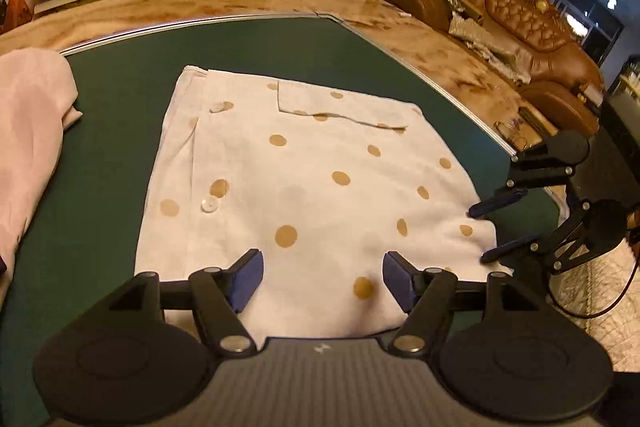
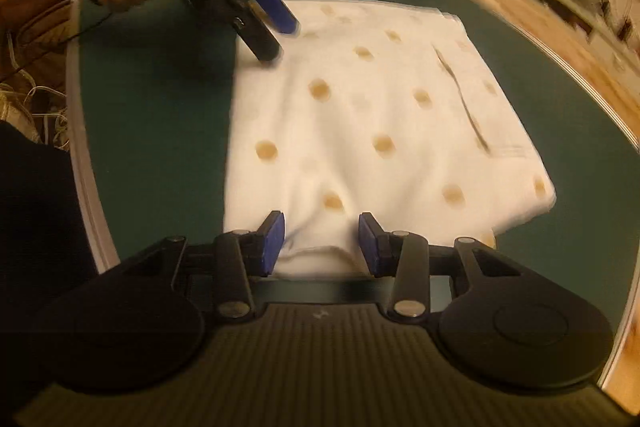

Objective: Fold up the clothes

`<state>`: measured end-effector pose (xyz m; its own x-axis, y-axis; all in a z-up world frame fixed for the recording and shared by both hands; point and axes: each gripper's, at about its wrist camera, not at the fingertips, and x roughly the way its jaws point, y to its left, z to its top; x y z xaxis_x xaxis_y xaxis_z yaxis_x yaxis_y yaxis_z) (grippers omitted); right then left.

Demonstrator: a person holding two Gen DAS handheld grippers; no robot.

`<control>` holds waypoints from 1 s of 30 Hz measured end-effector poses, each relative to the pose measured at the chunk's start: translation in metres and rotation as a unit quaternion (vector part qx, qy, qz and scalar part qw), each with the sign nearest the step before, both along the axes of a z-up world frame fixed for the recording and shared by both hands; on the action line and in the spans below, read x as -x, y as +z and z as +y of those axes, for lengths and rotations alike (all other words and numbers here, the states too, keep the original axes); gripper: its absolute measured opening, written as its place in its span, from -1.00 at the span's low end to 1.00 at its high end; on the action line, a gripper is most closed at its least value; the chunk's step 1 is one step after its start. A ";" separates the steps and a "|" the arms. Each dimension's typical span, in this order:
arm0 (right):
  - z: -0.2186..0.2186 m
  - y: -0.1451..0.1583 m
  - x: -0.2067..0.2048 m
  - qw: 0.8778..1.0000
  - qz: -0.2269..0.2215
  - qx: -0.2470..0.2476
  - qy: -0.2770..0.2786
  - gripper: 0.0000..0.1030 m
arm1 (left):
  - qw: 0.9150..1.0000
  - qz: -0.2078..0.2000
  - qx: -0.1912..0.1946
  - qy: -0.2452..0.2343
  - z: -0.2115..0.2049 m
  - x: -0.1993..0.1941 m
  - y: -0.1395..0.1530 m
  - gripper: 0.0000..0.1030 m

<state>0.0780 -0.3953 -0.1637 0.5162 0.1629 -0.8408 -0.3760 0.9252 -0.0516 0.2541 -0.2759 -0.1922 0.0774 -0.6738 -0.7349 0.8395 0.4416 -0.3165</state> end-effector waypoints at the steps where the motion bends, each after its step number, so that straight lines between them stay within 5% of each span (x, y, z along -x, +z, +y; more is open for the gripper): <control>1: -0.001 0.000 0.002 1.000 0.000 0.000 -0.006 -0.08 | 1.000 0.000 0.002 0.004 0.002 0.000 0.001 0.42; 10: -0.003 0.032 0.001 0.997 -0.042 -0.047 -0.037 -0.08 | 0.998 0.003 0.009 0.055 0.017 0.000 0.004 0.45; 20: -0.004 0.001 0.008 0.998 -0.001 -0.039 -0.044 -0.07 | 0.995 0.011 -0.016 0.099 0.028 -0.005 -0.009 0.45; 24: -0.006 0.012 0.009 0.997 0.010 -0.050 -0.060 -0.06 | 0.994 0.009 0.014 0.108 0.027 -0.005 0.008 0.45; 30: -0.013 0.037 -0.021 0.981 -0.070 -0.052 -0.176 0.23 | 0.995 -0.013 0.009 0.094 -0.026 -0.003 0.013 0.45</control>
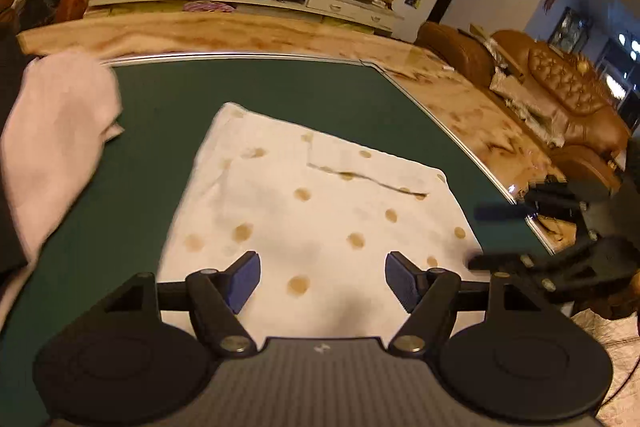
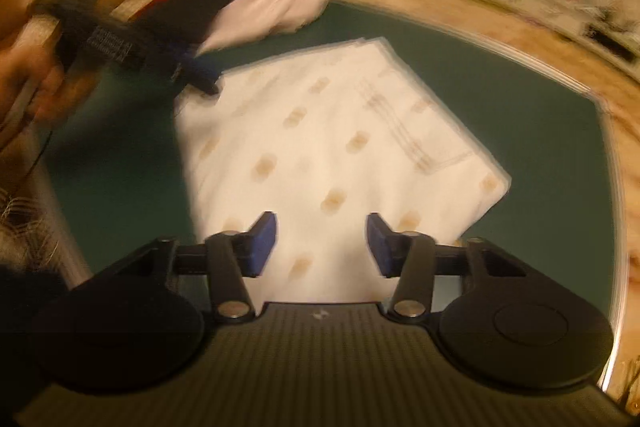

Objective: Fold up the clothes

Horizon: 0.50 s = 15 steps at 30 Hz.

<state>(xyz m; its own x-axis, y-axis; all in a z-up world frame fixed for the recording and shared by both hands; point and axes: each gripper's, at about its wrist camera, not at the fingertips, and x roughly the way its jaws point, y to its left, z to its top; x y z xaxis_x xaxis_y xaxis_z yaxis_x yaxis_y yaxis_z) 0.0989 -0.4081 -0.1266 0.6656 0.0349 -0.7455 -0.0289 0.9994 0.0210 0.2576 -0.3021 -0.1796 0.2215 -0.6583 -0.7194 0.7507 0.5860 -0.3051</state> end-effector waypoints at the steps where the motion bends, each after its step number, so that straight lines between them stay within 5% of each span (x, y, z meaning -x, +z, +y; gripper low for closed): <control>1: -0.001 0.000 -0.009 1.000 -0.005 0.007 -0.025 0.24 | 1.000 0.000 -0.005 -0.003 -0.009 0.000 -0.003 0.45; 6: -0.028 -0.015 -0.042 0.997 -0.004 -0.028 -0.076 0.24 | 0.999 -0.004 -0.040 -0.002 -0.024 0.003 -0.023 0.45; 9: -0.053 -0.039 -0.051 0.992 0.035 -0.027 -0.122 0.24 | 0.999 -0.005 -0.034 -0.004 -0.018 0.003 -0.023 0.47; 15: -0.092 -0.040 -0.031 0.980 0.018 -0.109 -0.167 0.26 | 1.000 0.002 -0.003 0.028 -0.009 -0.018 -0.011 0.52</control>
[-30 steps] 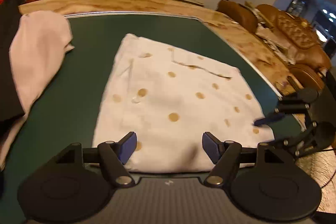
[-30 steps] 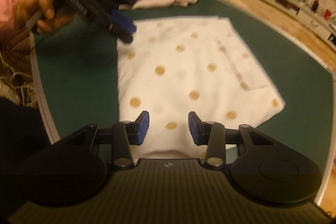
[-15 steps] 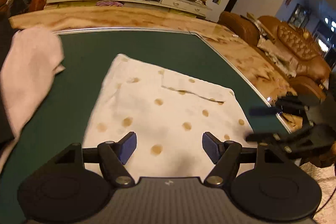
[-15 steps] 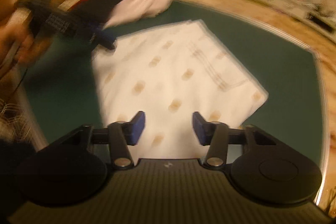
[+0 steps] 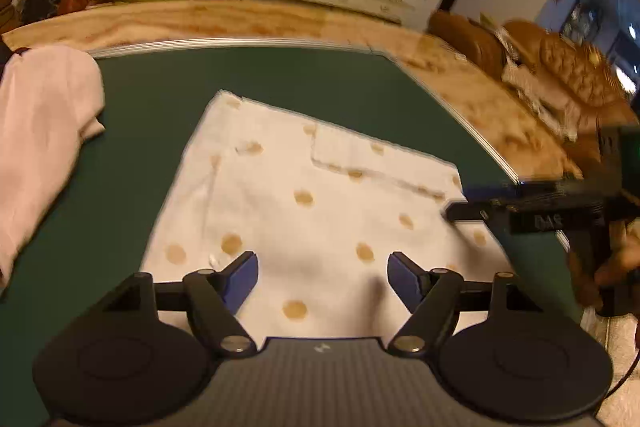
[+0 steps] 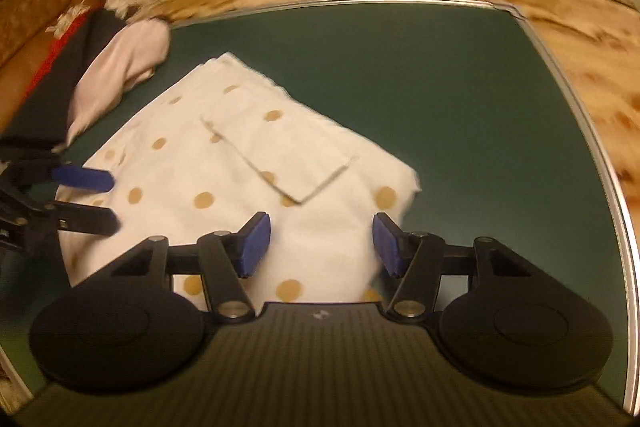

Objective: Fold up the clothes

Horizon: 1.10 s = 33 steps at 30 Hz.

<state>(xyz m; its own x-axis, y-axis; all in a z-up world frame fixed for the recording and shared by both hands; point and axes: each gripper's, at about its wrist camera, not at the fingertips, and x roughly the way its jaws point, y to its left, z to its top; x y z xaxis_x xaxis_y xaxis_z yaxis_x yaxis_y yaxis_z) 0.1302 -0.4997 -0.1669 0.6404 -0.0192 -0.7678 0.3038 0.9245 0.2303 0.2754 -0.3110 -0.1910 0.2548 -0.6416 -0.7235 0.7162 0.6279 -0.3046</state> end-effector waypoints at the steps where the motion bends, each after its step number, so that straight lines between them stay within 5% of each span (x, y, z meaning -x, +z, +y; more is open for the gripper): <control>1: -0.005 0.001 0.003 1.000 -0.005 -0.012 -0.010 0.26 | 1.000 -0.002 0.001 0.009 -0.001 -0.006 0.001 0.52; 7: 0.005 0.015 -0.002 0.999 -0.003 -0.011 -0.044 0.26 | 0.999 0.026 -0.010 0.046 -0.023 -0.058 -0.008 0.52; 12: 0.011 0.012 -0.021 0.996 0.043 0.010 -0.079 0.26 | 0.997 0.030 -0.040 0.059 -0.038 -0.076 -0.010 0.52; 21: 0.005 0.035 -0.036 0.983 0.062 -0.011 -0.175 0.26 | 0.996 0.026 -0.052 0.061 -0.075 -0.081 0.039 0.96; 25: 0.004 0.039 -0.060 0.974 0.120 -0.013 -0.193 0.26 | 0.994 0.016 -0.085 0.067 -0.093 -0.091 0.049 1.00; 33: 0.002 0.044 -0.071 0.960 0.111 -0.054 -0.249 0.26 | 0.986 0.033 -0.152 0.066 -0.123 -0.104 0.046 1.00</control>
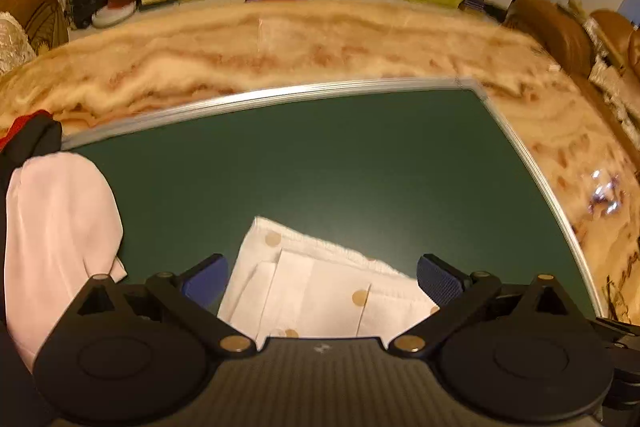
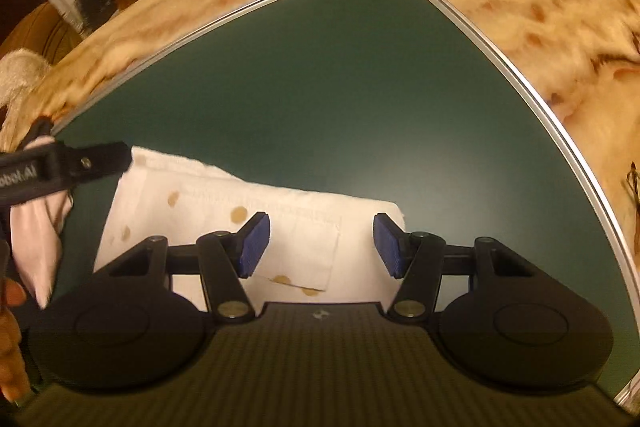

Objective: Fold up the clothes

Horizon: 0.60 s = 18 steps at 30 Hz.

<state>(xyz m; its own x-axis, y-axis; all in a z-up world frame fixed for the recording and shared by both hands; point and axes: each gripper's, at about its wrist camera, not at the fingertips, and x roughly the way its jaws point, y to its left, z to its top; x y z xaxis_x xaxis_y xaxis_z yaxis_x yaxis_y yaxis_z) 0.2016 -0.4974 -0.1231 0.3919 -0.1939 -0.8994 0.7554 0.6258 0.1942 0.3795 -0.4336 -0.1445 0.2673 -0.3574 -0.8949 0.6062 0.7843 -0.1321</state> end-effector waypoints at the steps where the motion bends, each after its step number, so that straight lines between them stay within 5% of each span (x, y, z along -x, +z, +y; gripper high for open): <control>1: 0.001 0.000 -0.001 1.000 0.001 0.001 -0.004 0.26 | 1.000 -0.004 -0.018 0.001 -0.004 0.000 -0.002 1.00; 4: 0.002 0.001 -0.005 1.000 0.004 0.001 -0.014 0.26 | 0.997 -0.027 -0.063 -0.020 -0.017 0.006 -0.006 1.00; 11: 0.005 0.002 -0.013 1.000 0.010 0.002 -0.023 0.26 | 0.998 -0.023 -0.053 -0.025 -0.026 0.009 -0.007 1.00; 18: 0.003 -0.001 -0.015 1.000 0.017 0.004 -0.025 0.26 | 0.994 -0.047 -0.097 -0.029 -0.032 0.012 -0.008 1.00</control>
